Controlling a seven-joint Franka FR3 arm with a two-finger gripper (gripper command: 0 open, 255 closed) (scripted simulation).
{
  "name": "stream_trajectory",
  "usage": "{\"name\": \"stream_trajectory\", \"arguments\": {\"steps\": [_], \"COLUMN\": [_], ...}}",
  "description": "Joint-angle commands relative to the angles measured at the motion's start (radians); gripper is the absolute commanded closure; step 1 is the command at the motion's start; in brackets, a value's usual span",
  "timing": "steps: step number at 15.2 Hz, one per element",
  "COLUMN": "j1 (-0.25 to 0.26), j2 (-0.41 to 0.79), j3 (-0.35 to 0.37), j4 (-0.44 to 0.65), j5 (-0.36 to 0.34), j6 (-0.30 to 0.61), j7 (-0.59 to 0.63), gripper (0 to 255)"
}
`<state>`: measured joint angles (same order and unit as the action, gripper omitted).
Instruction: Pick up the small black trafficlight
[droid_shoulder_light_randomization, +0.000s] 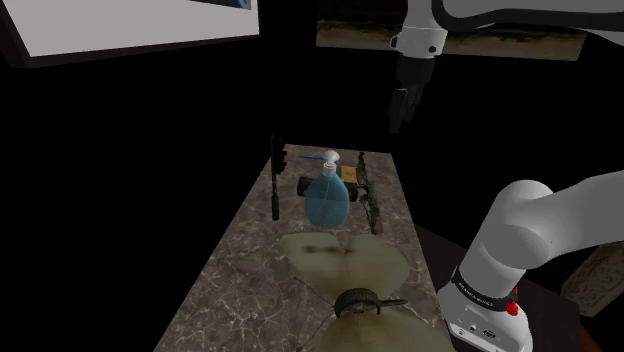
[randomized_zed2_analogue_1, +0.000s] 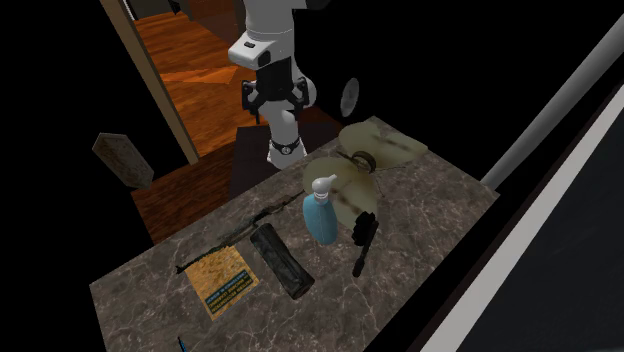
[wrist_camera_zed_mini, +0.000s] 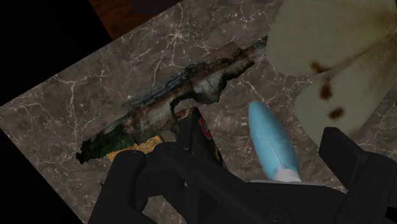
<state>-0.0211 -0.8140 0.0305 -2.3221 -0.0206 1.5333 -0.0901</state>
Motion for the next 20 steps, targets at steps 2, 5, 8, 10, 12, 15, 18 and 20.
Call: {"name": "stream_trajectory", "arguments": {"steps": [2,5,8,10,12,15,18,20], "j1": [0.004,0.013,0.021,0.025,0.029,0.034,0.041,0.047], "j2": [0.032,0.131,0.234,0.304,0.376,0.485,0.597,0.674], "j3": [0.012,0.046,0.078,0.099,0.120,0.149,0.176,0.192], "j4": [0.012,0.055,0.109,0.151,0.197,0.277,0.368,0.436], "j5": [0.010,0.035,0.054,0.063,0.069,0.072,0.067,0.059], "j6": [0.019,0.071,0.117,0.143,0.166,0.193,0.212,0.218], "j7": [0.013,0.053,0.091,0.116,0.141,0.179,0.218,0.244], "gripper": [0,0,0,0,0,0,0,0]}}
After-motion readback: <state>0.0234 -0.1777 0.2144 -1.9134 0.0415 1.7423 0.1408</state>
